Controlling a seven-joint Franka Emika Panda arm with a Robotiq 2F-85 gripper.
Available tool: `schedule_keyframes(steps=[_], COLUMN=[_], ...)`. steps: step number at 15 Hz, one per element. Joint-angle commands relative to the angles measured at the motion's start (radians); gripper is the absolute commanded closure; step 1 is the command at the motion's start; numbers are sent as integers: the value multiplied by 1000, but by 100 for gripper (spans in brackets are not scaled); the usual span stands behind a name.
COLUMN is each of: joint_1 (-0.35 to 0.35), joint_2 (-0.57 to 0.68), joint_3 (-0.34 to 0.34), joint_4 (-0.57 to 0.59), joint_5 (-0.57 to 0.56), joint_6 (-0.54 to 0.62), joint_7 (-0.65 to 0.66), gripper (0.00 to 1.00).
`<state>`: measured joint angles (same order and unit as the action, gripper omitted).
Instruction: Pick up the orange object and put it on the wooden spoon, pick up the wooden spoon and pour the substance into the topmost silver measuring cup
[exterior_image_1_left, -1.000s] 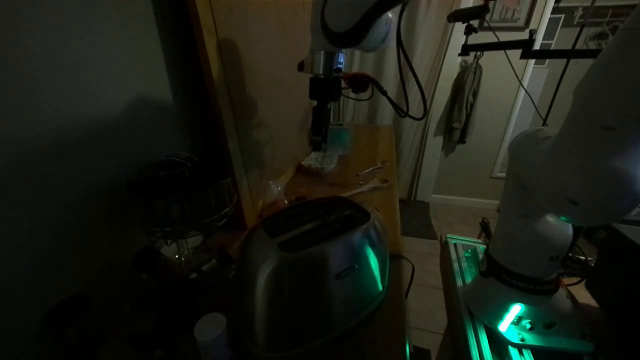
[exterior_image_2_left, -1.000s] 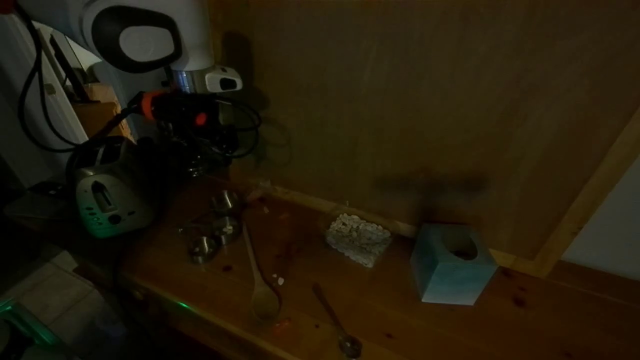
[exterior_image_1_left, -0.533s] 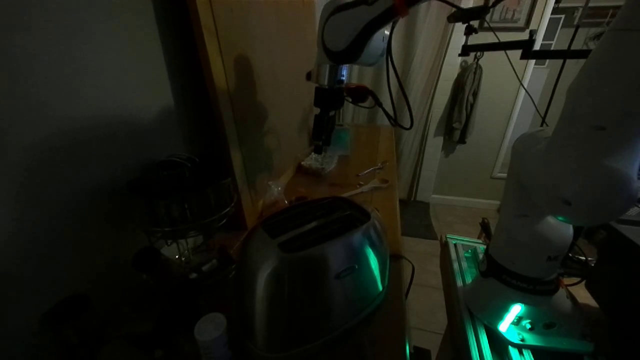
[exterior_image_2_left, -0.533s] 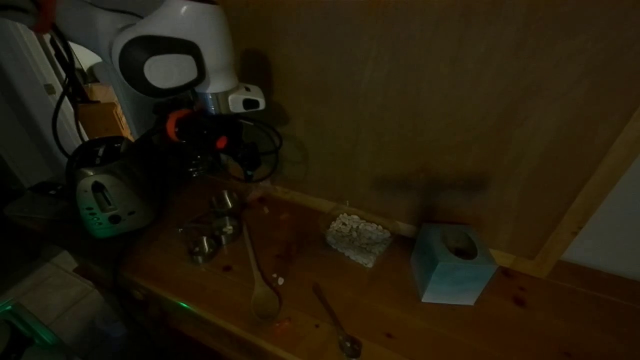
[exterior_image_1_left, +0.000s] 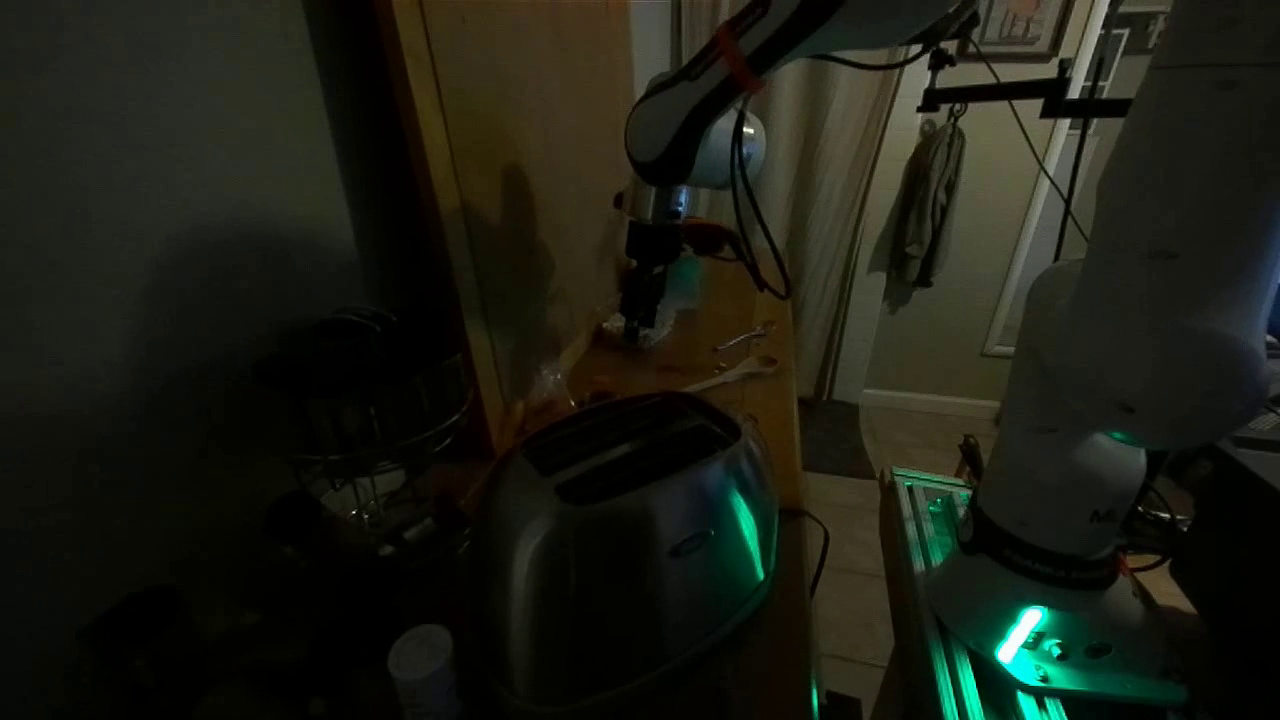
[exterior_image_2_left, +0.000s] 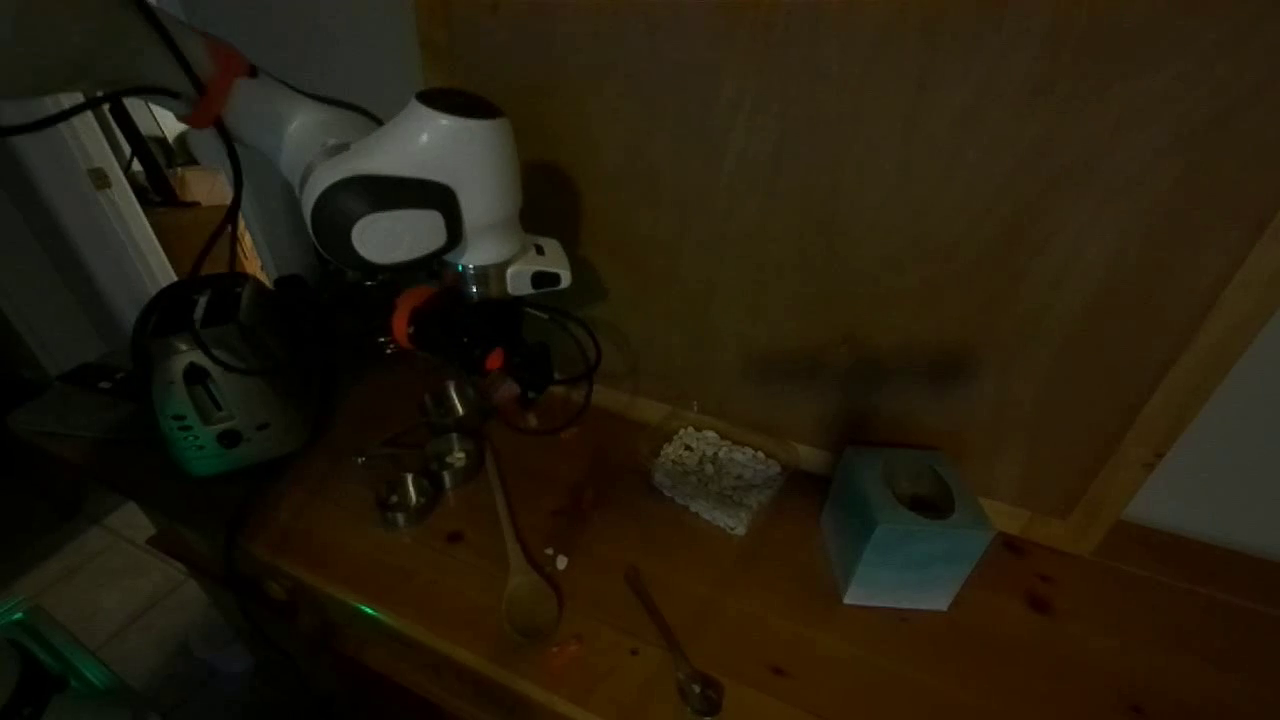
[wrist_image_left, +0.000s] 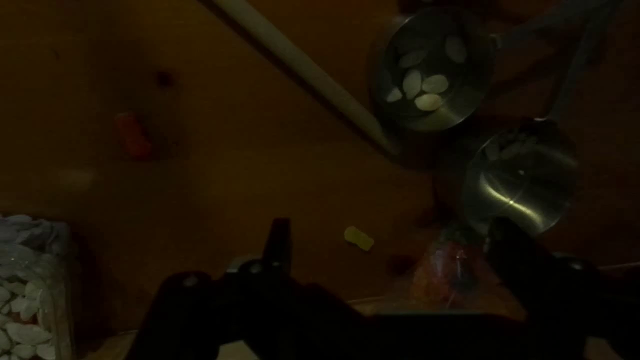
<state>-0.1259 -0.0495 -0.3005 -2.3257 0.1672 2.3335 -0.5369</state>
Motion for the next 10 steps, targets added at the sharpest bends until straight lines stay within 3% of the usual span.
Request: schedule_keyframes(steps=[1, 5, 10], joint_1=[-37, -82, -138], joint_2=[78, 134, 193], joint_3=[19, 18, 22], joint_4=[28, 53, 101], joint_5=[39, 14, -7], joint_6=[74, 129, 117], joint_7=[-52, -67, -78], gripper=[0, 0, 1])
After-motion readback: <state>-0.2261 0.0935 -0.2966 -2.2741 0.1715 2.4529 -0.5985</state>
